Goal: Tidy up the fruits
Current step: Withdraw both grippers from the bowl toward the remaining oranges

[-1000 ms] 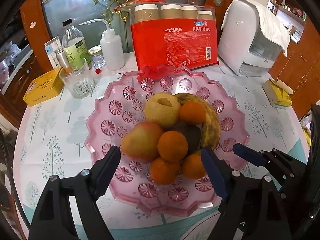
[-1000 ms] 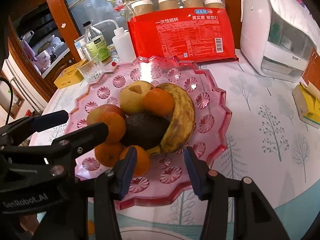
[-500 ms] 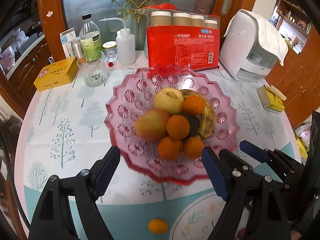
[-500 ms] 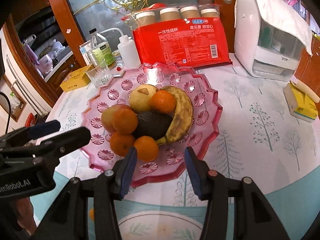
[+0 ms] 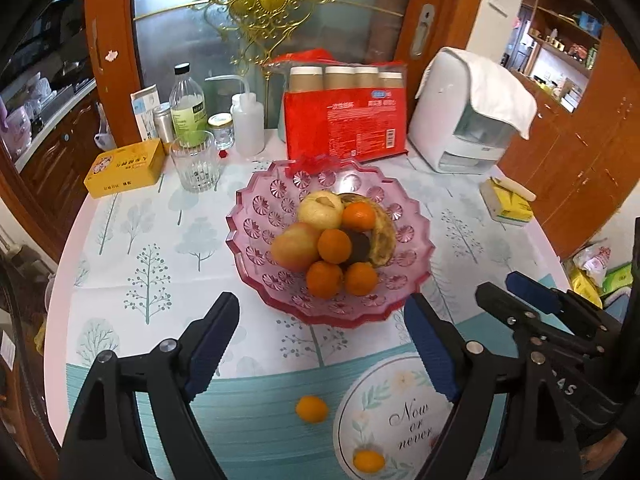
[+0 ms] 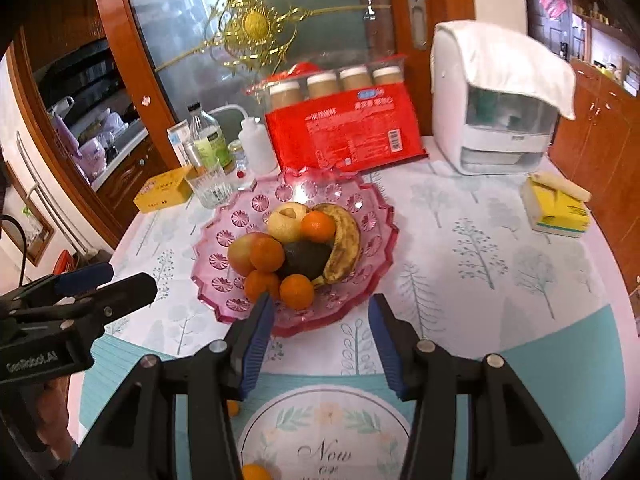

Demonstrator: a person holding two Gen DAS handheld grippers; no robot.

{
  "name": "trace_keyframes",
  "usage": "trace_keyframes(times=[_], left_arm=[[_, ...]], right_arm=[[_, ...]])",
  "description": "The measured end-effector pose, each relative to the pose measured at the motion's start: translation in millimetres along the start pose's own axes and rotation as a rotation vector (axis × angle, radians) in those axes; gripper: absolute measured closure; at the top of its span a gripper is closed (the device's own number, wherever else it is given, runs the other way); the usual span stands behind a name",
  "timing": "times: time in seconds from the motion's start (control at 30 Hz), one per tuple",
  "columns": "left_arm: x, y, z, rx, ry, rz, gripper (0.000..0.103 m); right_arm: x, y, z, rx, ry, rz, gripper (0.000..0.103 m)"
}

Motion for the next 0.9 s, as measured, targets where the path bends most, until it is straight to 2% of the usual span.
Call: trace_keyframes(times=[0.3, 0.53, 0.7, 0.9], left_arm=[[-25, -20, -7, -0.026, 0.078, 0.002, 0.018], [-54, -24, 3, -0.075, 0.15, 0.027, 0.018], [-85, -9, 18, -0.104, 0.176, 0.09, 0.018], [-117, 17, 31, -0.098, 0.174, 0.175, 0.018]], right_arm=[[-35, -38, 8, -0.006, 0.016, -0.007, 0.053], [-73, -38, 29, 0.015, -0.005, 0.032, 0.053], [-109, -24, 43, 0.029, -0.019, 0.093, 0.053], [-148, -5, 53, 0.036, -0.012, 0.158, 0.053]])
Point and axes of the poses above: each gripper's, at about its wrist camera, not at the fingertips, and y roughly the way its jaws point, z to its left, x to its top, the point moved 2 cm from there along y, roughly the way its jaws point, and after that the axes turned 3 degrees about -z, right-handed, at the moved point
